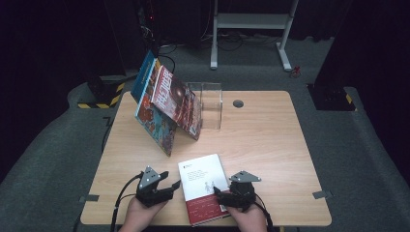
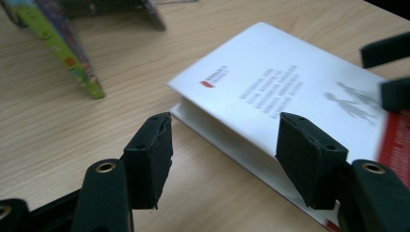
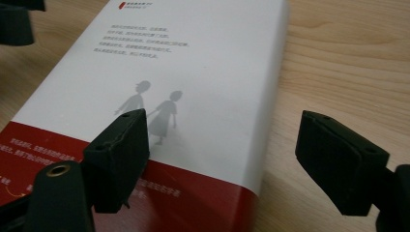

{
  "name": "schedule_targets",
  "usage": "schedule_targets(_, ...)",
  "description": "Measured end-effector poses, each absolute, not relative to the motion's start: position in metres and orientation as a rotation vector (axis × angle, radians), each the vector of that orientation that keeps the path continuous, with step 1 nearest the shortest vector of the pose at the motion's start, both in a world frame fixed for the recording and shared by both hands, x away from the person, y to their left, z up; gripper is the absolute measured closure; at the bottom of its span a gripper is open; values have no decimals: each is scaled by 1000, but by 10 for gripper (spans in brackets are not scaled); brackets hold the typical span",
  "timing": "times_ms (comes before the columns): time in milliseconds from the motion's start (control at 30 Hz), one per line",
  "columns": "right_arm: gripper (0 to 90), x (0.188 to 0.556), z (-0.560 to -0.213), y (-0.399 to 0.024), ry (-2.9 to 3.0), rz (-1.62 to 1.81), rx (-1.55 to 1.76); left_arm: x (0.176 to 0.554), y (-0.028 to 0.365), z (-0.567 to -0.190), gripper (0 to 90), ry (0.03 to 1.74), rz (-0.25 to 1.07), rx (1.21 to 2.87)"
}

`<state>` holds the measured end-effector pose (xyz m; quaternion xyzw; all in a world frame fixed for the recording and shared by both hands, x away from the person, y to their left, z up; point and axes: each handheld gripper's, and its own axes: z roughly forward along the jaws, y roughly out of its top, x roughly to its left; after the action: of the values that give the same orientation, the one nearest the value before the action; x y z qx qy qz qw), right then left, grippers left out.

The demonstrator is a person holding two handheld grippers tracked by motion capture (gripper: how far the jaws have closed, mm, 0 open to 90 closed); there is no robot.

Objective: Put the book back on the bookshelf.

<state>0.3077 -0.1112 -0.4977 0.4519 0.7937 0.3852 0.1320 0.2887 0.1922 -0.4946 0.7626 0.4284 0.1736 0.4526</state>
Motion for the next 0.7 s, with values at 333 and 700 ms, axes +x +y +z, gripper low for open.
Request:
schedule_targets(333, 246, 306, -496, -121, 2293, 1118, 1305, 277, 168, -508, 338, 1093, 298, 1888)
schedule_targets(700, 237, 302, -498, -120, 2331, 1144, 1291, 292, 156, -518, 255, 1161, 12, 1846)
